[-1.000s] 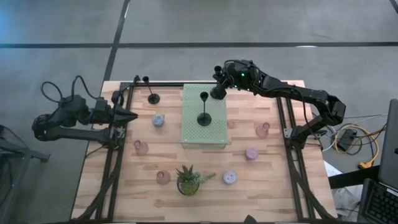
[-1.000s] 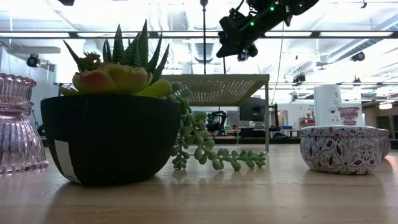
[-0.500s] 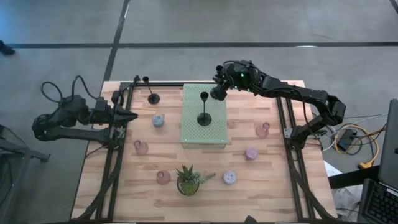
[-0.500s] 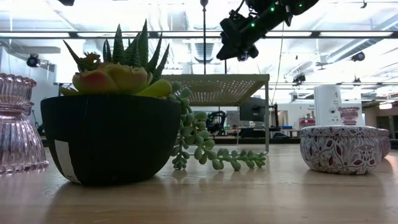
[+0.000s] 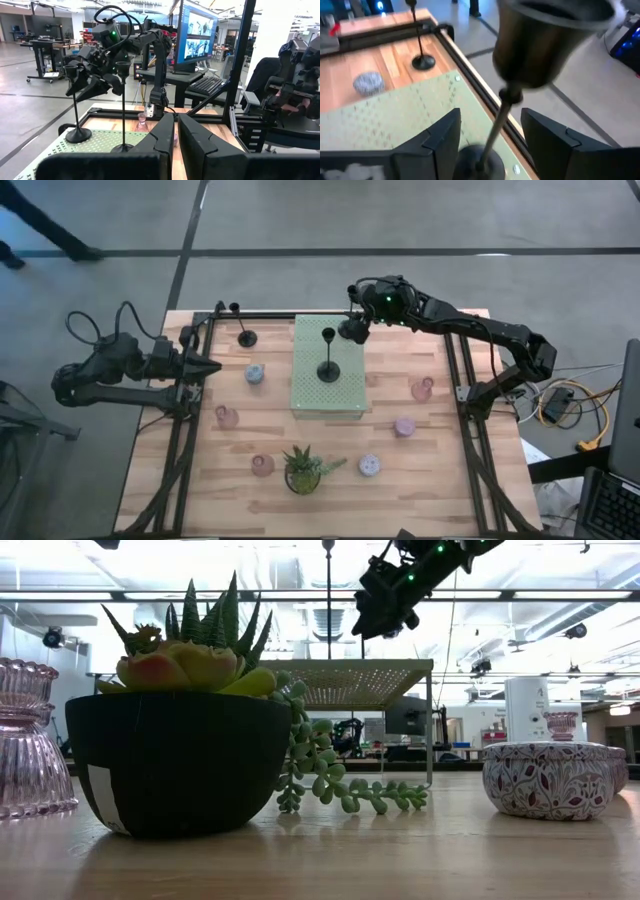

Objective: Pick & Place candle stick holders
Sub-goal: Put the right black candle holder on the shelf, then put the black candle holder on the shelf

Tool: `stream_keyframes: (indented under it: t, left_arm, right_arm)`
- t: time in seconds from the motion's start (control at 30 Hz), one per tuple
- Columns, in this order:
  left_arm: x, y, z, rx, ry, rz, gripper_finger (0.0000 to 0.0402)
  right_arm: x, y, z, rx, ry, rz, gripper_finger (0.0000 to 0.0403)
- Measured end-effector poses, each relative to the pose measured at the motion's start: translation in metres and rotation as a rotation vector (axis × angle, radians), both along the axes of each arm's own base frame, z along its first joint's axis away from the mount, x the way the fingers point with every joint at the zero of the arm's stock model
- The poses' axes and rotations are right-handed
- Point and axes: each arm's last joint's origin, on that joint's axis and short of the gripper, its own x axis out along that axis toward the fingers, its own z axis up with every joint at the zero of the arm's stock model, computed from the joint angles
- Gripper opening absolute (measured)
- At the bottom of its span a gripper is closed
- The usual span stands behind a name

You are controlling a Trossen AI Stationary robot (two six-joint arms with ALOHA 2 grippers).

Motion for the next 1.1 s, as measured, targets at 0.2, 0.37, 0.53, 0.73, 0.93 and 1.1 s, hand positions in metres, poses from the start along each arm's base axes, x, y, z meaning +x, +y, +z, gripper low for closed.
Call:
stream_keyframes:
  t: [0.2,0.37,0.53,0.73,0.93,1.1]
  left_arm:
    - [0.0,0.0,0.0,0.0,0.0,0.0,0.003]
    - [0.0,0.0,0.0,0.0,0.0,0.0,0.003]
    - [0.0,0.0,0.0,0.0,0.0,0.0,0.003]
    - [0.0,0.0,0.0,0.0,0.0,0.0,0.003]
    - [0.0,0.0,0.0,0.0,0.0,0.0,0.003]
    - [0.0,0.0,0.0,0.0,0.0,0.0,0.003]
  right_arm:
    - [-0.009,0.003,0.012,0.01,0.096,-0.025,0.0211]
    - [-0.022,0.009,0.025,0.028,0.157,-0.035,0.0203]
    - [-0.043,0.022,0.039,0.067,0.208,-0.036,0.0192]
    - [-0.084,0.045,0.05,0.135,0.215,-0.069,0.0172]
    - [-0.128,0.066,0.052,0.118,0.149,-0.063,0.0141]
    - [-0.172,0.091,0.056,0.095,0.038,0.03,0.0109]
